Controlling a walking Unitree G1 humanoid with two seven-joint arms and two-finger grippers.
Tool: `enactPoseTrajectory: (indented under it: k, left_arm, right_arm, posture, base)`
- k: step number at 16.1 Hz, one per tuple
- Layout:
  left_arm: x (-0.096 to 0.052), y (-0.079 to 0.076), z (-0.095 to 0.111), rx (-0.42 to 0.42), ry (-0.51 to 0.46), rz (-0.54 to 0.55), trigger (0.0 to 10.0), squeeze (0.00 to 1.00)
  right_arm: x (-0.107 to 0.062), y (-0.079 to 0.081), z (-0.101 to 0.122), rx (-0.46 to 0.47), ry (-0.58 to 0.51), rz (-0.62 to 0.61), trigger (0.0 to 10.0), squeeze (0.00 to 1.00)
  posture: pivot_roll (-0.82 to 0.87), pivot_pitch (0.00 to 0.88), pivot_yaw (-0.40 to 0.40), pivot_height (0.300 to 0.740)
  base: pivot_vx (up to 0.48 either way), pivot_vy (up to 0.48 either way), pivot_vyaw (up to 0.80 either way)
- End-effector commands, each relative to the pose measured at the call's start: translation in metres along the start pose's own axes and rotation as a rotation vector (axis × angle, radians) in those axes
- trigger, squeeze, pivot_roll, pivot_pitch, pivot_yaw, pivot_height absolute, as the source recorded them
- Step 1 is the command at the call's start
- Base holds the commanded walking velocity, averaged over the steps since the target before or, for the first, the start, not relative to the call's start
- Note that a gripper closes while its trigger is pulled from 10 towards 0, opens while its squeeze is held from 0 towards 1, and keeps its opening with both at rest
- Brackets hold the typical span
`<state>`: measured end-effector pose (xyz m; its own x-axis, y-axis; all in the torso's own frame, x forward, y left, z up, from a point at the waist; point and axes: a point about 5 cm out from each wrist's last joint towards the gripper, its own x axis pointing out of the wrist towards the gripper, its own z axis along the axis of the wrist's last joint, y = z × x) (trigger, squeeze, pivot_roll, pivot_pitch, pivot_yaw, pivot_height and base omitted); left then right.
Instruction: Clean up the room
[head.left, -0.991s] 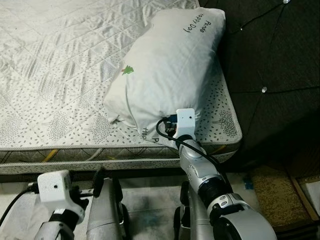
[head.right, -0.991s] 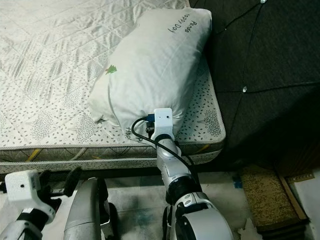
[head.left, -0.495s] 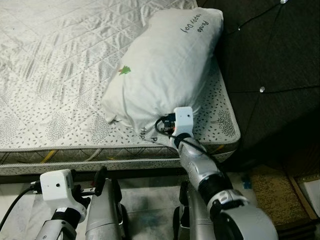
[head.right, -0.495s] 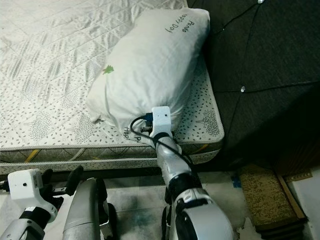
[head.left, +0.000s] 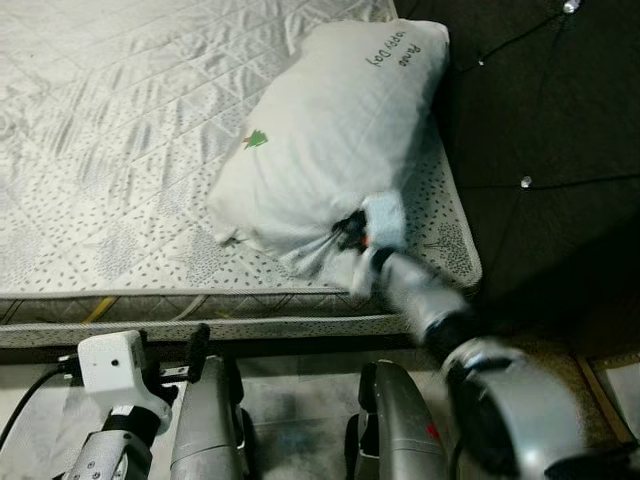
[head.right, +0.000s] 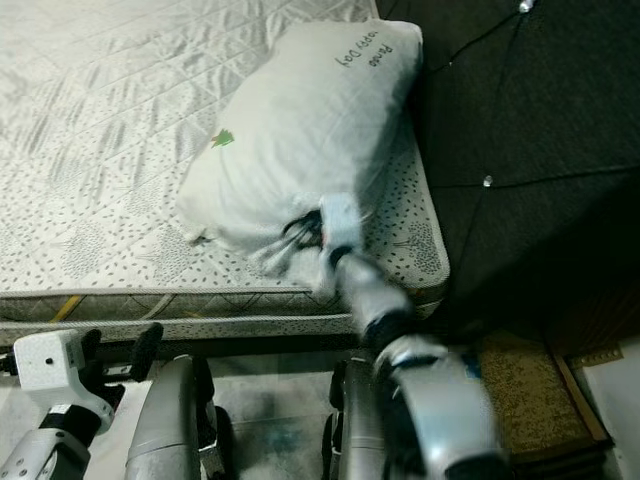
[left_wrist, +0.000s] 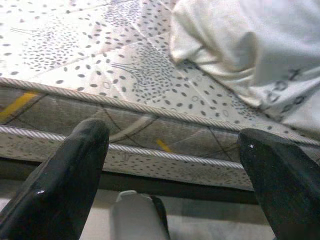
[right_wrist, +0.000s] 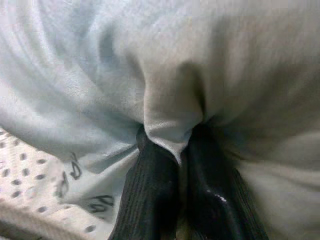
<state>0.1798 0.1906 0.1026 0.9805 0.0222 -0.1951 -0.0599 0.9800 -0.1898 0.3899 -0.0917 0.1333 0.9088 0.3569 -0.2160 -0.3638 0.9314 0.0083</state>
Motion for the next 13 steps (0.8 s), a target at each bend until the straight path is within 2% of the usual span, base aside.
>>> enactPoseTrajectory:
  k: [1, 3, 4, 5, 6, 8, 9, 10, 13]
  left_arm:
    - [-0.002, 0.004, -0.004, 0.013, 0.013, 0.022, 10.0, 0.00]
    - [0.000, 0.005, -0.003, 0.019, 0.007, 0.032, 10.0, 0.00]
    - [0.001, 0.007, -0.002, 0.027, 0.000, 0.041, 10.0, 0.00]
    - [0.003, 0.008, -0.002, 0.034, -0.004, 0.045, 10.0, 0.00]
    - [0.003, 0.009, -0.001, 0.039, -0.006, 0.044, 10.0, 0.00]
    - [0.004, 0.011, -0.001, 0.052, -0.005, 0.039, 10.0, 0.00]
    - [0.004, 0.011, -0.001, 0.054, -0.005, 0.039, 10.0, 0.00]
    - [0.007, 0.014, -0.001, 0.063, -0.008, 0.042, 10.0, 0.00]
    - [0.012, 0.013, 0.001, 0.083, -0.020, 0.032, 10.0, 0.00]
  right_arm:
    - [-0.003, -0.031, 0.029, -0.040, -0.062, -0.087, 0.0, 0.00]
    - [-0.011, -0.061, 0.048, -0.071, -0.094, -0.186, 0.0, 0.00]
    - [-0.023, -0.090, 0.066, -0.107, -0.123, -0.287, 0.0, 0.00]
    - [-0.030, -0.104, 0.076, -0.133, -0.136, -0.336, 0.0, 0.00]
    - [-0.042, -0.125, 0.091, -0.162, -0.164, -0.416, 0.0, 0.00]
    - [-0.056, -0.145, 0.111, -0.257, -0.188, -0.489, 0.0, 0.00]
    - [-0.059, -0.148, 0.115, -0.280, -0.192, -0.502, 0.0, 0.00]
    - [-0.073, -0.164, 0.130, -0.284, -0.216, -0.569, 0.0, 0.00]
    - [-0.085, -0.177, 0.137, -0.300, -0.221, -0.617, 0.0, 0.00]
  posture:
    - [0.10, 0.214, -0.084, 0.600]
    - [0.10, 0.210, -0.081, 0.600]
    - [0.10, 0.209, -0.078, 0.600]
    - [0.11, 0.205, -0.073, 0.600]
    - [0.10, 0.200, -0.069, 0.600]
    - [0.10, 0.195, -0.063, 0.600]
    - [0.10, 0.193, -0.060, 0.600]
    - [0.10, 0.184, -0.055, 0.600]
    - [0.09, 0.172, -0.051, 0.600]
  base:
    - [0.000, 0.000, 0.00]
    - [0.000, 0.000, 0.00]
    - [0.000, 0.000, 0.00]
    - [0.000, 0.000, 0.00]
    - [0.000, 0.000, 0.00]
    - [0.000, 0.000, 0.00]
    - [0.000, 0.000, 0.00]
    - [0.000, 0.000, 0.00]
    - [0.000, 0.000, 0.00]
